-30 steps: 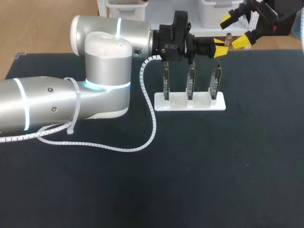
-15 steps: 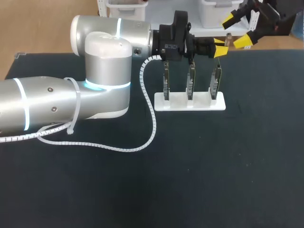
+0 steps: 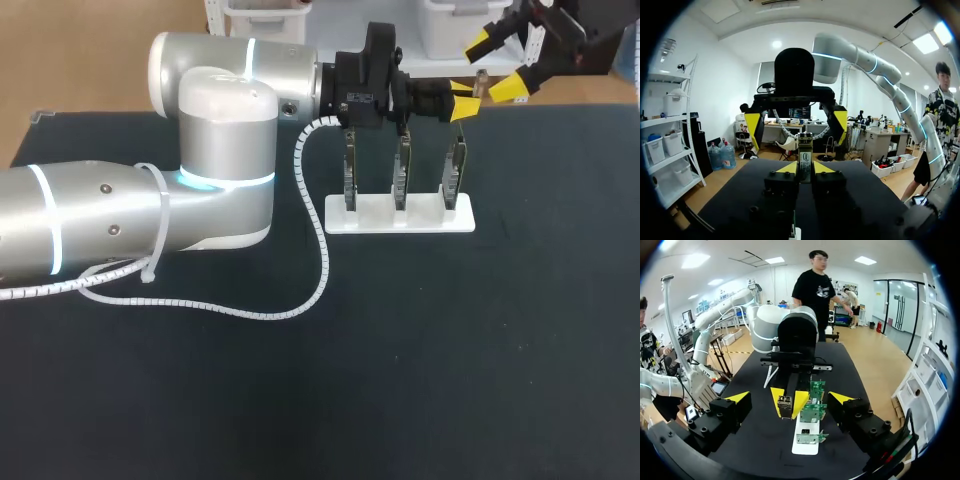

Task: Pick up the optical module with the left hand, and insert it into the network port with the right hand.

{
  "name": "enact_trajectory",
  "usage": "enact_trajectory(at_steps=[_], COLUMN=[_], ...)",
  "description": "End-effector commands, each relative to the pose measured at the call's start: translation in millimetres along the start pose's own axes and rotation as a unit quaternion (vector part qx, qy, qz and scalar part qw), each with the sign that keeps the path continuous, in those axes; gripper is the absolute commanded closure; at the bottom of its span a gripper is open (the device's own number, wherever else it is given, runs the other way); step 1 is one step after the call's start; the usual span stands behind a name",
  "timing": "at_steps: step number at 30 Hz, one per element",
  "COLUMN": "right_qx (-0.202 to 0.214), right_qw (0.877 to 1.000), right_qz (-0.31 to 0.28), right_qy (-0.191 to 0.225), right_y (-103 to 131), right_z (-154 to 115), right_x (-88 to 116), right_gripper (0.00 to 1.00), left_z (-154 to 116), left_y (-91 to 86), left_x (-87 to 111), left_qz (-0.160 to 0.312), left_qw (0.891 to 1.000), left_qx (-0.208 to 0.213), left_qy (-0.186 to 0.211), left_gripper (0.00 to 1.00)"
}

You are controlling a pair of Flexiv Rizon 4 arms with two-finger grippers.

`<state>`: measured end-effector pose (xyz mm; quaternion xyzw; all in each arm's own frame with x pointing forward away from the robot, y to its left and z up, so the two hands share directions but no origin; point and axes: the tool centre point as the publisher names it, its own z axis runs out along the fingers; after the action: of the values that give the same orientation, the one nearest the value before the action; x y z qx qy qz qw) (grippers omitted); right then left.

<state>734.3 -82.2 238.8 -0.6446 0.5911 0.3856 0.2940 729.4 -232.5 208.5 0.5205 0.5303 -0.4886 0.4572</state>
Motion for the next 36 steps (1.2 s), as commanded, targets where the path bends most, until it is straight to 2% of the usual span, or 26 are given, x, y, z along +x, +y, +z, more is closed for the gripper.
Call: enact_trajectory(at_steps=[1, 9, 10, 11, 14, 29, 32, 34, 36], right_qx=[-0.002, -0.002, -0.002, -0.002, -0.002, -0.002, -0.002, -0.002, -0.002], right_qw=[1.0, 1.0, 1.0, 1.0, 1.0, 1.0, 1.0, 1.0, 1.0], right_qz=[0.0, 0.0, 0.0, 0.0, 0.0, 0.0, 0.0, 0.0, 0.0], right_qy=[-0.001, -0.001, -0.001, -0.001, -0.001, -0.001, -0.001, -0.001, -0.001], right_y=[-2.1, -2.1, -2.1, -2.1, -2.1, -2.1, -2.1, -2.1, -2.1], right_z=[-0.1, -0.1, -0.1, -0.1, -0.1, -0.1, -0.1, -0.1, -0.1], right_x=[0.2, 0.2, 0.2, 0.2, 0.2, 0.2, 0.2, 0.2, 0.2], right_gripper=[0.0, 0.0, 0.15, 0.38, 0.75, 0.89, 0.92, 1.0, 1.0], left_z=[0.0, 0.0, 0.0, 0.0, 0.0, 0.0, 0.0, 0.0, 0.0], left_y=[-0.5, -0.5, -0.5, -0.5, -0.5, -0.5, -0.5, -0.5, -0.5], left_x=[0.9, 0.9, 0.9, 0.9, 0.9, 0.9, 0.9, 0.9, 0.9], left_qz=[0.001, 0.001, 0.001, 0.001, 0.001, 0.001, 0.001, 0.001, 0.001], left_qw=[1.0, 1.0, 1.0, 1.0, 1.0, 1.0, 1.0, 1.0, 1.0], left_qx=[-0.001, -0.001, -0.001, -0.001, -0.001, -0.001, -0.001, -0.001, -0.001], left_qy=[-0.001, -0.001, -0.001, -0.001, -0.001, -0.001, -0.001, -0.001, -0.001], left_gripper=[1.0, 1.0, 1.0, 1.0, 1.0, 1.0, 1.0, 1.0, 1.0])
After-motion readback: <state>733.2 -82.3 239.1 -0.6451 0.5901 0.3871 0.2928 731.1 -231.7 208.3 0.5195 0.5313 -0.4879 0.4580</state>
